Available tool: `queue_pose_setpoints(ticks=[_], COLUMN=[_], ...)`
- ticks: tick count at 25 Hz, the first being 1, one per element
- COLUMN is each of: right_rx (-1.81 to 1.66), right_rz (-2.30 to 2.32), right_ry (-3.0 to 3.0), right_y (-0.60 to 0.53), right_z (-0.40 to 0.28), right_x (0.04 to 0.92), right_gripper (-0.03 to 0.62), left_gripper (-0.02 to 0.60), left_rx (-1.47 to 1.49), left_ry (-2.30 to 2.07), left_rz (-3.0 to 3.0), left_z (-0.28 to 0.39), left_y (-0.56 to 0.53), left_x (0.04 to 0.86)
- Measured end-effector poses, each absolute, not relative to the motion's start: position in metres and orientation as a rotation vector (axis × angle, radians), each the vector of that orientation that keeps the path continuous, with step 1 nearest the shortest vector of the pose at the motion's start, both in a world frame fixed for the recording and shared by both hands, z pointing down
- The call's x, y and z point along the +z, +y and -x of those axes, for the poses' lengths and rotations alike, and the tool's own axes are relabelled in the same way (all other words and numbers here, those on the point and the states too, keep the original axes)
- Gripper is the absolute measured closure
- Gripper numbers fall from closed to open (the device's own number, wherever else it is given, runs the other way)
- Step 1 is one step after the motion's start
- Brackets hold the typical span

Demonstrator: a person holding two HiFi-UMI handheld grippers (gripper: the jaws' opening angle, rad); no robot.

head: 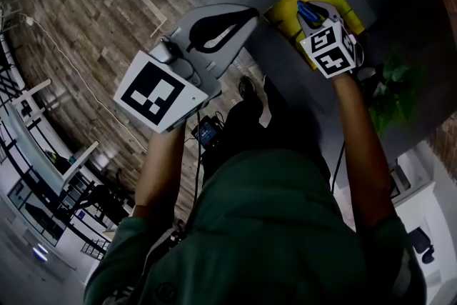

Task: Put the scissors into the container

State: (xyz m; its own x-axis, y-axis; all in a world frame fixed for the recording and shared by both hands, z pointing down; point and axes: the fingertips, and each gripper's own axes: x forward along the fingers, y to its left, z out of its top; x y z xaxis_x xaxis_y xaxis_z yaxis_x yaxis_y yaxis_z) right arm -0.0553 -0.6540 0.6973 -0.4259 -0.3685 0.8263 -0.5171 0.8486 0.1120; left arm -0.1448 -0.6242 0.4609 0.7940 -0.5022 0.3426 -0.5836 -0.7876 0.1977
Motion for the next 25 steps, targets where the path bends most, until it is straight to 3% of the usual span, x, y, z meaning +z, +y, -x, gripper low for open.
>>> queue_pose_setpoints(ticks=[10,22,25], right_rx=[0.273,0.22,0.208], right_rz=[-0.527,-0.653,-0.714], right_ry=[-2.031,-2.146,-2.234], right_y=[-0.63,-0.62,-0.617], right_z=[0.059,0.068,0.076], right_x=[0.691,0.603,0.562], right_gripper=[0.441,0.442,0.497], left_gripper=[0.578,0.578,0.578], left_rx=[0.361,0.335,0.331], left_ry=[-0.885,-0.951,-0.967], left_rz=[-2.731,-2.81,-2.834], left_z=[0.159,0.185,0.191], left_y=[-0.608,-0.569,-0.558], left_x=[0.433,0.387,0.375])
